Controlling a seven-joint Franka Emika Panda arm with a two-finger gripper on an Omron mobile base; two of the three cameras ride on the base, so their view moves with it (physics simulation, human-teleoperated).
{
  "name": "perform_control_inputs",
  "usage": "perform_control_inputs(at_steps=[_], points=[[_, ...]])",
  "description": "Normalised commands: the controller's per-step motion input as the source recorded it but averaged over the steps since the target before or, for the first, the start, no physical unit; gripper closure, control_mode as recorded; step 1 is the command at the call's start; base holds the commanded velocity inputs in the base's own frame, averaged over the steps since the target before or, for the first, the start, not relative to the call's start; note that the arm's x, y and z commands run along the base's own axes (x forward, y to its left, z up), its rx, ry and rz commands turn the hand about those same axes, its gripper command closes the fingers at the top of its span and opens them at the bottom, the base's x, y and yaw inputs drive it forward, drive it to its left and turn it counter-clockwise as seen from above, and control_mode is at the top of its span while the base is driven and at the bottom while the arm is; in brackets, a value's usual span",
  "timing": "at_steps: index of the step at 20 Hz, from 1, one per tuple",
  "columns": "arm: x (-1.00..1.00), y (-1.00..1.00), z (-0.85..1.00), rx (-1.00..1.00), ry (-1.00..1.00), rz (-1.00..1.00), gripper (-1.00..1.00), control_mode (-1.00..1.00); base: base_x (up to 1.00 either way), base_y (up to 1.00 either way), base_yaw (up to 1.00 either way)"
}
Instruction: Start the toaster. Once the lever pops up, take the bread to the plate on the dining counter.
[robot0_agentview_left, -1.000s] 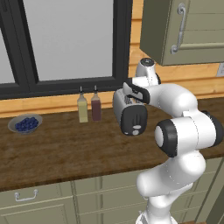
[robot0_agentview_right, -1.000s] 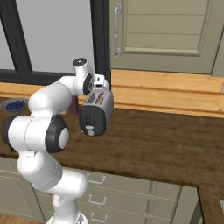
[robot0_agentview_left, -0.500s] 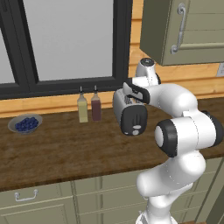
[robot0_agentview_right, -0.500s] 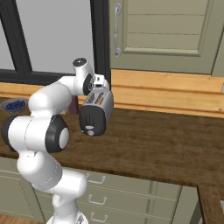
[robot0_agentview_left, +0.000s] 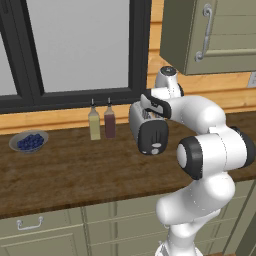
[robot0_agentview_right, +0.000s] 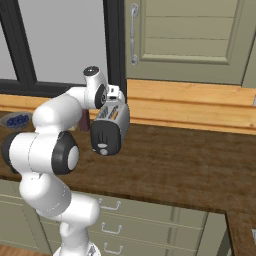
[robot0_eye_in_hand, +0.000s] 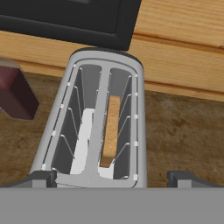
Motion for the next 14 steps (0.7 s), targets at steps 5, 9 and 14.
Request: perform_control_inputs(at_steps=[5, 9, 14], points=[[0.0, 0.0, 0.0, 0.0, 0.0, 0.0, -1.0, -1.0, 0.0, 0.0, 0.0], [0.0, 0.0, 0.0, 0.0, 0.0, 0.0, -1.0, -1.0, 0.0, 0.0, 0.0], [0.0, 0.0, 0.0, 0.0, 0.0, 0.0, -1.0, -1.0, 0.0, 0.0, 0.0]])
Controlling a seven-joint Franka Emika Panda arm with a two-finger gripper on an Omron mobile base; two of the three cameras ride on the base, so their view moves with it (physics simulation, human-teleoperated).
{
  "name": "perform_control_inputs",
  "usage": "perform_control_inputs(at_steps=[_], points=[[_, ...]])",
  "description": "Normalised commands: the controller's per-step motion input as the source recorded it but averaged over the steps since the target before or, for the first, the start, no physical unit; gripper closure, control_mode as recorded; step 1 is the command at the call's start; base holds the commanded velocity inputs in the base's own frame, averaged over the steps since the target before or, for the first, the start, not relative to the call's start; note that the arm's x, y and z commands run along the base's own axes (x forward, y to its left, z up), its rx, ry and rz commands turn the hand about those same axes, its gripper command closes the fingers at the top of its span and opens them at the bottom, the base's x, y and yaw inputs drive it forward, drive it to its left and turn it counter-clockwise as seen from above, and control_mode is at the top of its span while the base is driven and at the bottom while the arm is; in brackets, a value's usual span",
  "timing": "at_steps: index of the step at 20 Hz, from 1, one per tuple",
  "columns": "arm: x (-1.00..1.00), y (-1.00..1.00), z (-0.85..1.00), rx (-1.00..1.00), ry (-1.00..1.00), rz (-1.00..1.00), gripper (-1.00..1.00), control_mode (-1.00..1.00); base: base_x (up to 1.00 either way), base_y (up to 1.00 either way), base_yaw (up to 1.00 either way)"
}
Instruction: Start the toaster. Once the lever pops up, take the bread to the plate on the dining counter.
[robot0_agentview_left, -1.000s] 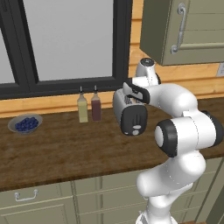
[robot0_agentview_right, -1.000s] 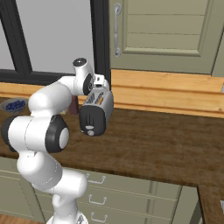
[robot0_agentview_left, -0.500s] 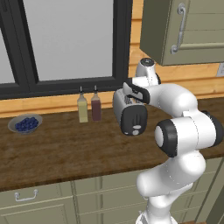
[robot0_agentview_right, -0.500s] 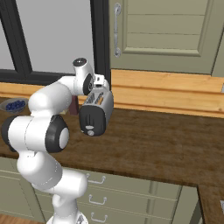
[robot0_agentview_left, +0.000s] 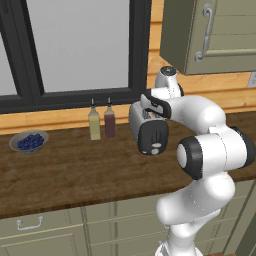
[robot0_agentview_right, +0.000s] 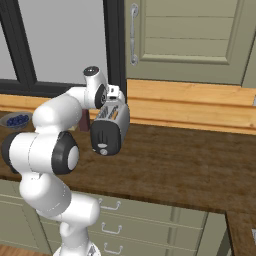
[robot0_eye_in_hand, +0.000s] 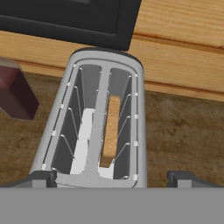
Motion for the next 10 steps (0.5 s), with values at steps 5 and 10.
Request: perform_control_inputs(at_steps=[5, 10], points=[[0.0, 0.0, 0.0, 0.0, 0.0, 0.0, -1.0, -1.0, 0.0, 0.0, 0.0], [0.0, 0.0, 0.0, 0.0, 0.0, 0.0, -1.0, -1.0, 0.0, 0.0, 0.0]])
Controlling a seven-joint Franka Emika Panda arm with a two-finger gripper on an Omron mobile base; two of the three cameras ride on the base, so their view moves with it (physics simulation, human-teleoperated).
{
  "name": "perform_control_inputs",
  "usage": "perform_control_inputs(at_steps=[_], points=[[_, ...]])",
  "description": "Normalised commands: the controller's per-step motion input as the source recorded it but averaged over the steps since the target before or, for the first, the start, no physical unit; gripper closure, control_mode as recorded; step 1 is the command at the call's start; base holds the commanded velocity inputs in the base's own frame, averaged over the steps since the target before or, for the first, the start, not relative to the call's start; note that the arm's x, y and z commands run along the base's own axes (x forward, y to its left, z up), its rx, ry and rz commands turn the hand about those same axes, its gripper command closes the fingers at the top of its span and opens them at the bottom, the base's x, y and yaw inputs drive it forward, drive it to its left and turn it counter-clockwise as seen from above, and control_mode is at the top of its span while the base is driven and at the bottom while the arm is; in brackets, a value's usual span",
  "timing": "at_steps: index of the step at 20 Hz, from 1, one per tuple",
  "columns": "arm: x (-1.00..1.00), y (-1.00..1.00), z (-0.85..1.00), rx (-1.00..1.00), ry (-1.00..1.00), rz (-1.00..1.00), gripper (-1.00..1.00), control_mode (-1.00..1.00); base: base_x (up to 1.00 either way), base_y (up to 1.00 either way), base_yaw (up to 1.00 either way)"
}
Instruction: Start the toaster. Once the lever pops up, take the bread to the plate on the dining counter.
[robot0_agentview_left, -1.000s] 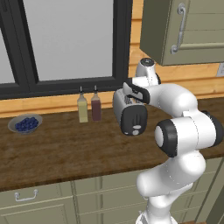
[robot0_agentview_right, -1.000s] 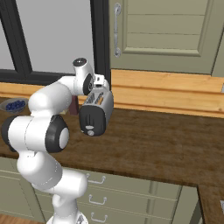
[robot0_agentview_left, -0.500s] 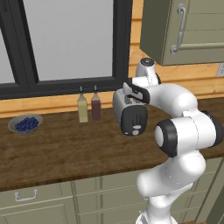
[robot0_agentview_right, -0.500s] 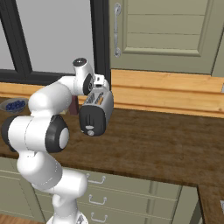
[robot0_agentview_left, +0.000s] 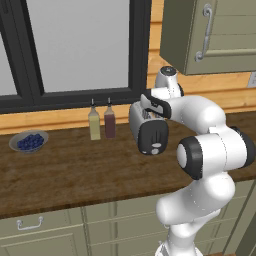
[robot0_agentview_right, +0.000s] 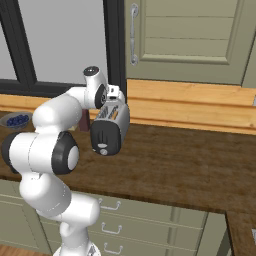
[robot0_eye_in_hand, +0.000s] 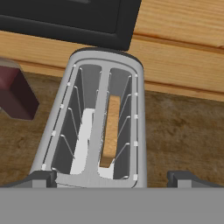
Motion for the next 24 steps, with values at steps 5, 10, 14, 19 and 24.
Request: perform_control_inputs(at_steps=[5, 10, 14, 19, 24], points=[[0.0, 0.0, 0.0, 0.0, 0.0, 0.0, -1.0, -1.0, 0.0, 0.0, 0.0], [0.0, 0.0, 0.0, 0.0, 0.0, 0.0, -1.0, -1.0, 0.0, 0.0, 0.0], [0.0, 0.0, 0.0, 0.0, 0.0, 0.0, -1.0, -1.0, 0.0, 0.0, 0.0], [0.0, 0.0, 0.0, 0.0, 0.0, 0.0, -1.0, -1.0, 0.0, 0.0, 0.0], [0.0, 0.0, 0.0, 0.0, 0.0, 0.0, -1.0, -1.0, 0.0, 0.0, 0.0]])
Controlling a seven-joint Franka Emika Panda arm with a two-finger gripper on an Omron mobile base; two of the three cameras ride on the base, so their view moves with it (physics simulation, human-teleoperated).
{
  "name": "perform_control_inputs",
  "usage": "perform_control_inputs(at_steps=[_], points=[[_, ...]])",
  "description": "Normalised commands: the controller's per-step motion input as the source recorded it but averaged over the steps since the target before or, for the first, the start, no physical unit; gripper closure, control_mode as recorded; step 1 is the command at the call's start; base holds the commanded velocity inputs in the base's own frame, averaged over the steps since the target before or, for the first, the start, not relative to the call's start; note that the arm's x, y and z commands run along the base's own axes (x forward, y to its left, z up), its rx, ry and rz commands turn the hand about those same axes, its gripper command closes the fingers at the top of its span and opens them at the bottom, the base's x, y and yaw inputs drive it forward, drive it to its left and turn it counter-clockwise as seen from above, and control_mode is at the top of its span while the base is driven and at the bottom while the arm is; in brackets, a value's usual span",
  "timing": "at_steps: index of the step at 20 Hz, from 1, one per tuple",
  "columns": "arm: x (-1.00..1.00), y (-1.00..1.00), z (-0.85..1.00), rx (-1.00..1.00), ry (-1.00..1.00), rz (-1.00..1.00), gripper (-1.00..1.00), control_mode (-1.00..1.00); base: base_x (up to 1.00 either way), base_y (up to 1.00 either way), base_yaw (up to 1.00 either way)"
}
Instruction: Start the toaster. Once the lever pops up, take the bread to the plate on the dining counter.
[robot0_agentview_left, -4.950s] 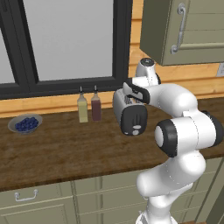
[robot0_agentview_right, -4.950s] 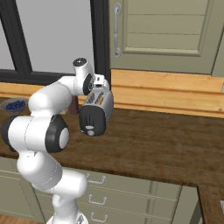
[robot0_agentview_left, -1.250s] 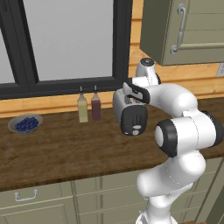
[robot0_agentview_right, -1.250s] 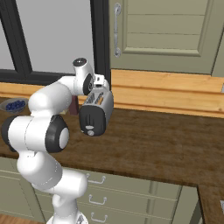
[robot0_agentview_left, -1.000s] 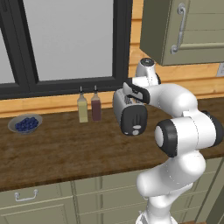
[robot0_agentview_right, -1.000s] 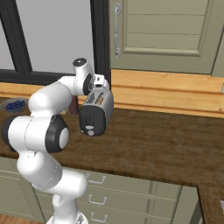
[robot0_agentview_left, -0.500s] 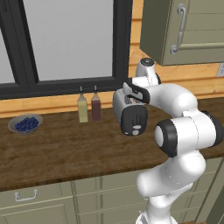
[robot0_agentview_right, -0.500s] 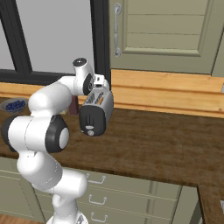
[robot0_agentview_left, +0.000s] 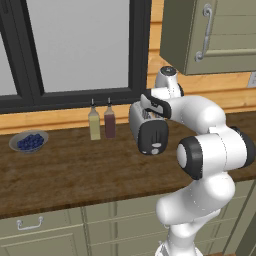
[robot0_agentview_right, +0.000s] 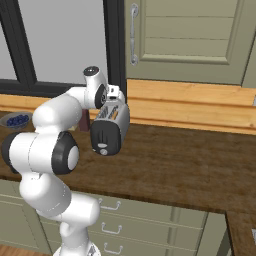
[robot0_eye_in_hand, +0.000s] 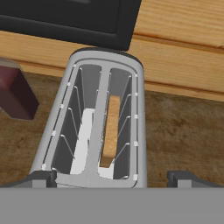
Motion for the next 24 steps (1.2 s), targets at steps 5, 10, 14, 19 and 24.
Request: perform_control_inputs(at_steps=[5, 10, 14, 19, 24], points=[[0.0, 0.0, 0.0, 0.0, 0.0, 0.0, -1.0, -1.0, 0.0, 0.0, 0.0], [0.0, 0.0, 0.0, 0.0, 0.0, 0.0, -1.0, -1.0, 0.0, 0.0, 0.0], [0.0, 0.0, 0.0, 0.0, 0.0, 0.0, -1.0, -1.0, 0.0, 0.0, 0.0], [0.0, 0.0, 0.0, 0.0, 0.0, 0.0, -1.0, -1.0, 0.0, 0.0, 0.0], [0.0, 0.0, 0.0, 0.0, 0.0, 0.0, -1.0, -1.0, 0.0, 0.0, 0.0]])
